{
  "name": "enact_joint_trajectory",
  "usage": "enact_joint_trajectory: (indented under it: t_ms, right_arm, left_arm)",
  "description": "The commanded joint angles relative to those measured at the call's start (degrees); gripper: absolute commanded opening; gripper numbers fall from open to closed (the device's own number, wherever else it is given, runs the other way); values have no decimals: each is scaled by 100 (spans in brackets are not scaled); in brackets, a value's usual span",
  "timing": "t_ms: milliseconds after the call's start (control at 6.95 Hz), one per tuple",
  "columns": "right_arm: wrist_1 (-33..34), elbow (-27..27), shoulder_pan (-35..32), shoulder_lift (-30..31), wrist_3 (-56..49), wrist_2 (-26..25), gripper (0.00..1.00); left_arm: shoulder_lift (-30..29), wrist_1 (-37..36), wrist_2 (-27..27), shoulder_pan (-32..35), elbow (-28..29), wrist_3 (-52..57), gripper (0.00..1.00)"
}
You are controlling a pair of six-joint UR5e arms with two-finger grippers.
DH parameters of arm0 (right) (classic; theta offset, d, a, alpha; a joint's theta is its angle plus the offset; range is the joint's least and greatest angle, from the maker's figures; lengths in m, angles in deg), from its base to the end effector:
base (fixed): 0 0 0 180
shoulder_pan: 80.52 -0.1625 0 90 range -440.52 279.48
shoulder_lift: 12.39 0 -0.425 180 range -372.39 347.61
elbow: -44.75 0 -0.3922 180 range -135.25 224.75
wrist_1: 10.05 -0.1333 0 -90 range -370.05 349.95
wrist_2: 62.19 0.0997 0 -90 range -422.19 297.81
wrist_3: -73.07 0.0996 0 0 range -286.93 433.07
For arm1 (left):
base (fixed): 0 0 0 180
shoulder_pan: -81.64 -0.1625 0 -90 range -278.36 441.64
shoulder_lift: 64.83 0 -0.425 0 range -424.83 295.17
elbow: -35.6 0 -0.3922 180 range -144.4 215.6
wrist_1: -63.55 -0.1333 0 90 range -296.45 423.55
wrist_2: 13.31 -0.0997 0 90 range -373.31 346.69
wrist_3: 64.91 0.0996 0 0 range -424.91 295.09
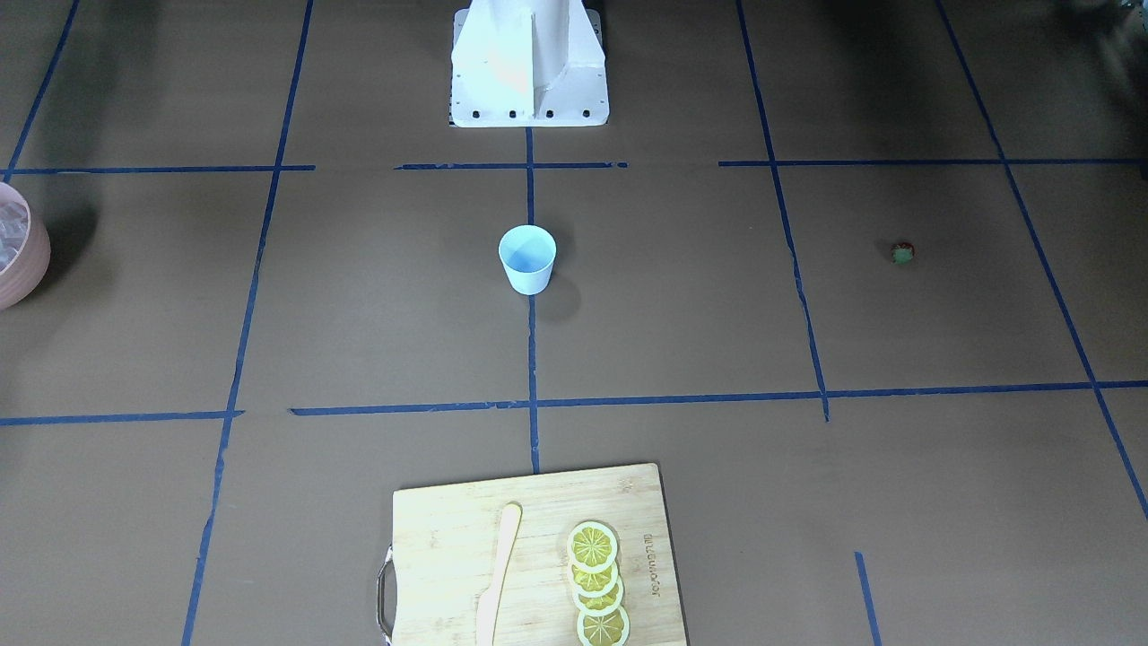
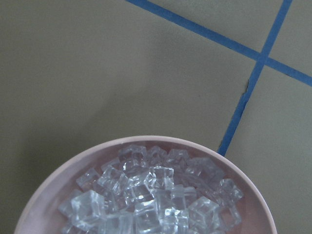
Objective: Put ice and strawberries in cup
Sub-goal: 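Grasp an ice cube from the pink bowl with the right gripper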
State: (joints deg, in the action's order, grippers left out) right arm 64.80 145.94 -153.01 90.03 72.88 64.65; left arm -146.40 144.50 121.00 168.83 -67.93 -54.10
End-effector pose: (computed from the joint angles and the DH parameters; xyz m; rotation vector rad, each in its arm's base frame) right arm -0.0552 -0.4195 0.6394 0.1363 -0.6717 -0.3749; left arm -0.0429 -0.4255 0.6260 -0.0114 0.7771 0.1990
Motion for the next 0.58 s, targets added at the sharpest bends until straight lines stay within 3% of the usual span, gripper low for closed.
enact_joint_trajectory:
  t_ms: [0, 432]
  right_arm:
    - [3, -12, 164, 6, 45, -280, 95]
    - [11, -74, 252, 6, 63, -300, 92]
  left_arm:
    - [0, 0, 0, 0, 0, 0, 100]
    - [0, 0, 0, -9, -9, 0, 100]
